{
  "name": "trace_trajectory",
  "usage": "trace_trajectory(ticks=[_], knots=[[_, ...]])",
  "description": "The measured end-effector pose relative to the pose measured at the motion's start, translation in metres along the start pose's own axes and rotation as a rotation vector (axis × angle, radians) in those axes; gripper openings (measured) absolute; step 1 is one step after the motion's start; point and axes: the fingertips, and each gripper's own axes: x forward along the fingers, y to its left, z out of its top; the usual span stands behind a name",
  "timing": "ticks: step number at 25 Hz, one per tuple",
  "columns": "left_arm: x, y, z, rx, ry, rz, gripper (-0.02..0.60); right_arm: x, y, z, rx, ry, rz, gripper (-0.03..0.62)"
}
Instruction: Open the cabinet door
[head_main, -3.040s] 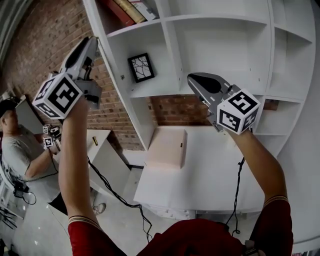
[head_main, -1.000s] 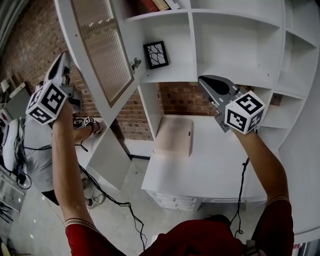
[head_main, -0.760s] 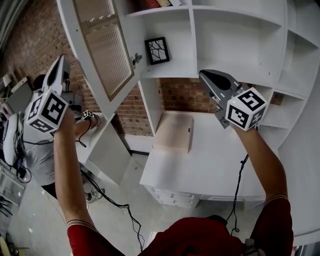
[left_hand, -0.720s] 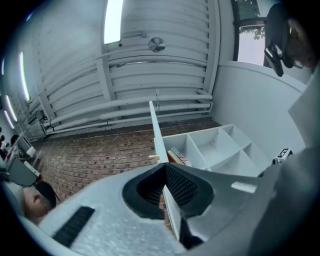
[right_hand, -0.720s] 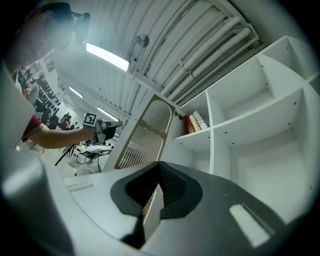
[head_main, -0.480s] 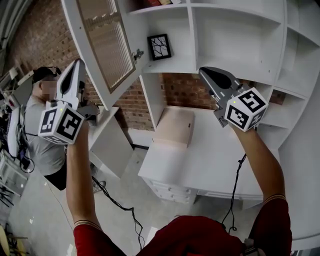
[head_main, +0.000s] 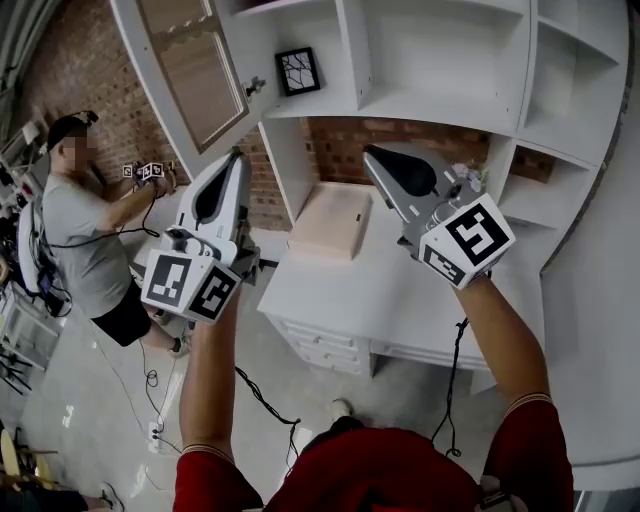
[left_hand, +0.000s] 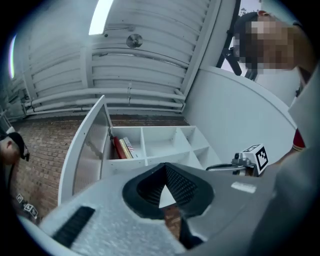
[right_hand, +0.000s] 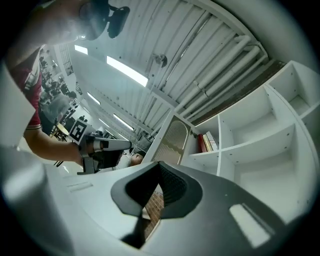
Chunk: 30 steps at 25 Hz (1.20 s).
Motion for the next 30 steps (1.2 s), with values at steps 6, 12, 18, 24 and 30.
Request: trace_trajectory(ticks=[6,12,18,24,30], knots=[[-0.013,-0.069,-0.022,-0.033,0.048,-0.053,0.006,-0.035,0.035,0.001,0.015,-0.007,0.001,0.012],[-0.03,-0.101,-0.036,-0.01,0.068,-0.105,0.006,-0.057,0.044,-0.008,0.089,-0.025,-0.081,0.012],[-0.059,-0.108,-0.053,-0.014,0.119,-0.142,0.006,-0.07,0.065,-0.02,0.101,-0.02,-0.156,0.012],[-0.082,-0.107,-0.072,-0.083,0.132,-0.154,0.006,-0.071,0.096,-0.03,0.109,0.002,-0.181,0.012],[-0.093,-0.107,-0.07,-0.123,0.115,-0.168,0.006,-0.066,0.116,-0.032,0.111,0.022,-0.174,0.011]])
